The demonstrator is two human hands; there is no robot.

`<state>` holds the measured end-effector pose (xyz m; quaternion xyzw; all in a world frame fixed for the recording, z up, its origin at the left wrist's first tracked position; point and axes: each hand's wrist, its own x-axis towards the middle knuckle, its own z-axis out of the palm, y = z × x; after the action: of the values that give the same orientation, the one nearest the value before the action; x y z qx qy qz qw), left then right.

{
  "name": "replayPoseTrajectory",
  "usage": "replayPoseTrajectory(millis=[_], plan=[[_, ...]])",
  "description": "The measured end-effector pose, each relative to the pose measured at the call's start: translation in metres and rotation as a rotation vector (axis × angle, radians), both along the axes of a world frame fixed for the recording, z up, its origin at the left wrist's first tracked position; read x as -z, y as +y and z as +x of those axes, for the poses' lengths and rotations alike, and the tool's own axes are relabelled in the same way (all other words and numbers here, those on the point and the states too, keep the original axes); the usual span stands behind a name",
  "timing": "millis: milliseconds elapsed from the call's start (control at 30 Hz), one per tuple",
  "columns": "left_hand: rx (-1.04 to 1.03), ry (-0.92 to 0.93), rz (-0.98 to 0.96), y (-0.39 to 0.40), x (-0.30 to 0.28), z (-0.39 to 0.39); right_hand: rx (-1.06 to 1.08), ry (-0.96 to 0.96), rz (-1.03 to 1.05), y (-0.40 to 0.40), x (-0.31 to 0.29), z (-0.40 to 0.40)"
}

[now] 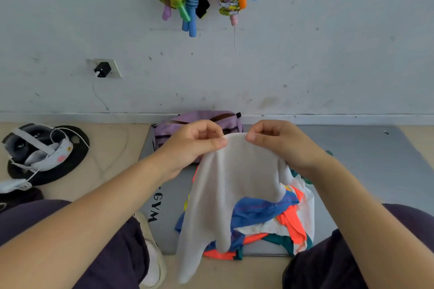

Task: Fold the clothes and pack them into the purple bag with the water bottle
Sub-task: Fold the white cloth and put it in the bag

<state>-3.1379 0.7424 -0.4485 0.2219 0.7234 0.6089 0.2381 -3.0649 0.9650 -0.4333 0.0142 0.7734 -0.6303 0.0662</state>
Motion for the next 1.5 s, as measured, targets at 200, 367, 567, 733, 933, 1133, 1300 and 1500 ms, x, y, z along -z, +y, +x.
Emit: replayPoseTrajectory(millis=[200, 367, 567, 733, 933, 1133, 1300, 1500], plan=[[0.199, 0.181, -0.216, 0.008, 0.005, -0.005, -0.029, 0.052, -0.083, -0.017, 0.006, -0.01], [0.056, 0.142, -0.106, 0.007, -0.002, -0.018, 0.011, -0.012, 0.063, -0.004, 0.003, -0.012], [-0.265, 0.077, 0.028, 0.008, -0.008, -0.031, 0.098, -0.032, 0.183, 0.02, 0.0, -0.005], [-0.317, 0.213, -0.038, 0.008, -0.003, -0.026, 0.217, 0.042, 0.149, 0.029, -0.002, 0.001], [-0.257, 0.4, -0.162, 0.013, 0.002, -0.016, 0.29, 0.071, 0.041, 0.018, 0.001, 0.006], [-0.065, 0.348, -0.175, 0.026, 0.001, 0.0, 0.002, 0.019, -0.091, -0.005, -0.003, 0.015], [0.111, 0.253, -0.151, 0.033, -0.004, 0.013, -0.067, -0.004, -0.026, -0.015, 0.005, 0.017], [0.029, 0.255, -0.197, 0.031, -0.009, 0.007, 0.112, -0.041, -0.05, -0.004, 0.008, 0.011]])
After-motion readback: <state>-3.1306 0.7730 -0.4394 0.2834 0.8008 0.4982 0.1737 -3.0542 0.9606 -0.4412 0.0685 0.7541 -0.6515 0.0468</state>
